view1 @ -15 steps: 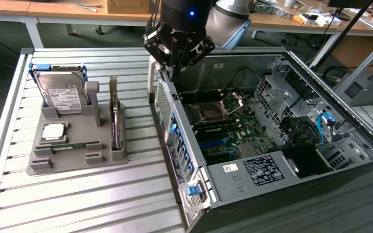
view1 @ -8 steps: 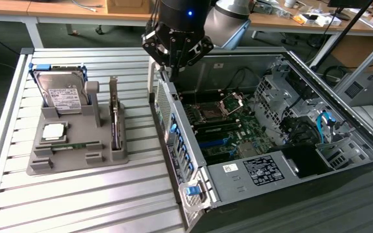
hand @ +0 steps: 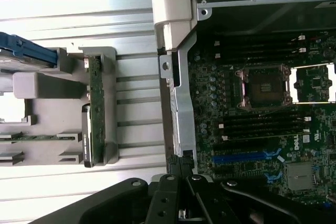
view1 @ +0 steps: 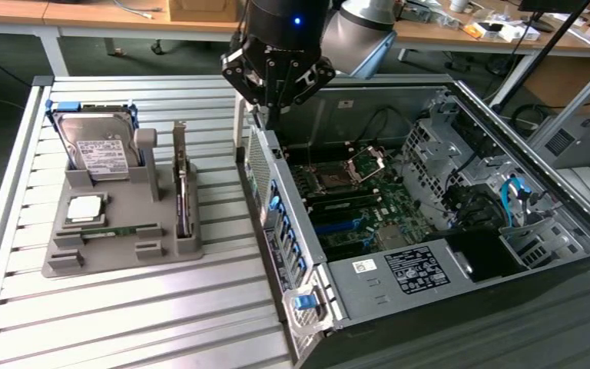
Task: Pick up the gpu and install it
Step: 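Reach for the gpu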
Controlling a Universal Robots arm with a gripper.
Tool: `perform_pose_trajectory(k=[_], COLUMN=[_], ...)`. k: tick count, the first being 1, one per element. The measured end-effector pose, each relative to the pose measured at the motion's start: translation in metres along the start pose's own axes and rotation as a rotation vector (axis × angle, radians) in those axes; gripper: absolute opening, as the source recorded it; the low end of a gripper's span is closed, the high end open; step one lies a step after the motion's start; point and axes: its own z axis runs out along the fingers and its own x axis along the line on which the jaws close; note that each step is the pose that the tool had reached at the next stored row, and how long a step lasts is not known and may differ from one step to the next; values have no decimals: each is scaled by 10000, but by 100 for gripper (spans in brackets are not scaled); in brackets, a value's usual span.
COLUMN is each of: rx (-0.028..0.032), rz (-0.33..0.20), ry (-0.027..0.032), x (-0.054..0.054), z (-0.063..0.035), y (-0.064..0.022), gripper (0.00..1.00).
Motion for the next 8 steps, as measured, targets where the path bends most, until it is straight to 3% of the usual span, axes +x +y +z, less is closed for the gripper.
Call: perform_pose_trajectory(k=[8], rx=[0], rz=[0], ry=[0], x=[56], z=[-2], y=[-4], gripper=[11])
